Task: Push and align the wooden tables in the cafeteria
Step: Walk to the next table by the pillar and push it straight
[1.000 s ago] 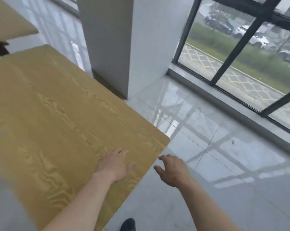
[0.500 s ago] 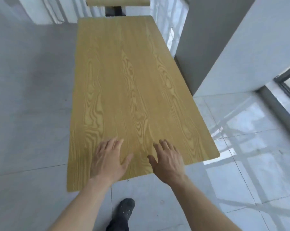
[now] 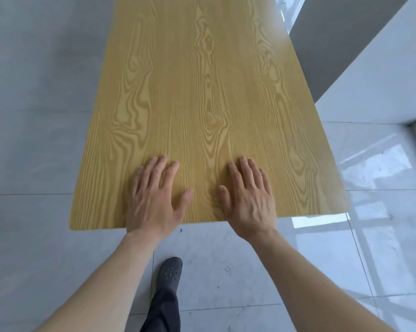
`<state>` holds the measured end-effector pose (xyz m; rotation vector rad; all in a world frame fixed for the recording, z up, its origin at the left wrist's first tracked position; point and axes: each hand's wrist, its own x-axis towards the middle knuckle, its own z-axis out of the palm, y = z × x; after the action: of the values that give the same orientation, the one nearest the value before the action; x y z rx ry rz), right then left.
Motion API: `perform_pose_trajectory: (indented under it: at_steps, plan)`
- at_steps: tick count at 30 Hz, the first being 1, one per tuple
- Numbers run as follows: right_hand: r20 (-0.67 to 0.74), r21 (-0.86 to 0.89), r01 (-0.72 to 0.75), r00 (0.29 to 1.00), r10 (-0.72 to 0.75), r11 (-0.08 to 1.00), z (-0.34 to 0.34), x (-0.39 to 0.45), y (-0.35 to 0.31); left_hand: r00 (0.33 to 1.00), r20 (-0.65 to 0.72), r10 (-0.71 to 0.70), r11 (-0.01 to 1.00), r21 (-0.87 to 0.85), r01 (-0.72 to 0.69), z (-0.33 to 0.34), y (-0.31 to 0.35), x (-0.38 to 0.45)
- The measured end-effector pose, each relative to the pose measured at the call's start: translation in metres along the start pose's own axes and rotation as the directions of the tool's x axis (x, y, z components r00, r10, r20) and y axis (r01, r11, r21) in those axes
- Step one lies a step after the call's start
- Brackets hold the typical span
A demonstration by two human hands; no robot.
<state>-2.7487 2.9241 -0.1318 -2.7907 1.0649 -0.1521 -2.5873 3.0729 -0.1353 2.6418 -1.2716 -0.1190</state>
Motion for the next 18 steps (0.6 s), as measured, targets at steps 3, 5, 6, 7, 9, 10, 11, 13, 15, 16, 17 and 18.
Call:
perform_pose_trajectory:
  at_steps: [3,5,6,7,9,10,11,13,15,16,17,18]
  plan:
    - [-0.056,0.007,0.002,0.998,-0.002,1.000,0.005,0.001,0.002,1.000,-0.013,-0.004,1.000,-0.010,0.004,0.003,-0.001,0.002]
    - [-0.092,0.013,0.012,0.996,-0.011,1.000,0.006,0.002,0.003,1.000,-0.027,-0.002,1.000,-0.013,0.001,0.004,-0.001,0.002]
    - [-0.108,0.014,0.019,0.994,-0.017,1.000,0.006,0.003,0.003,0.999,-0.032,0.002,1.000,-0.010,-0.002,0.004,-0.002,0.002]
    - [-0.117,0.016,0.023,0.993,-0.021,1.000,0.007,0.004,0.003,0.999,-0.033,0.004,1.000,-0.004,-0.004,0.005,-0.003,0.003]
    - [-0.124,0.014,0.023,0.992,-0.022,1.000,0.009,0.008,0.001,0.999,-0.037,0.006,1.000,0.002,-0.006,0.005,-0.005,0.006]
    - [-0.128,0.012,0.024,0.991,-0.022,1.000,0.009,0.011,0.001,0.999,-0.043,0.006,1.000,0.001,-0.006,0.005,-0.006,0.009]
    - [-0.133,0.010,0.025,0.991,-0.023,1.000,0.010,0.013,0.000,0.999,-0.046,0.007,1.000,-0.001,-0.007,0.006,-0.007,0.011]
    - [-0.139,0.008,0.027,0.990,-0.026,1.000,0.010,0.019,-0.001,0.999,-0.046,0.008,1.000,-0.004,-0.008,0.005,-0.010,0.018]
    - [-0.144,0.005,0.027,0.989,-0.026,1.000,0.011,0.028,-0.003,0.999,-0.052,0.007,1.000,-0.003,-0.008,0.005,-0.013,0.027]
    - [-0.146,0.005,0.027,0.989,-0.026,1.000,0.011,0.033,-0.003,0.999,-0.054,0.008,1.000,-0.004,-0.008,0.004,-0.015,0.031]
    - [-0.151,0.006,0.026,0.988,-0.025,1.000,0.012,0.038,-0.004,0.998,-0.056,0.009,1.000,-0.007,-0.009,0.004,-0.017,0.036]
    - [-0.160,0.006,0.026,0.987,-0.024,1.000,0.013,0.044,-0.004,0.998,-0.060,0.008,1.000,-0.011,-0.009,0.004,-0.018,0.042]
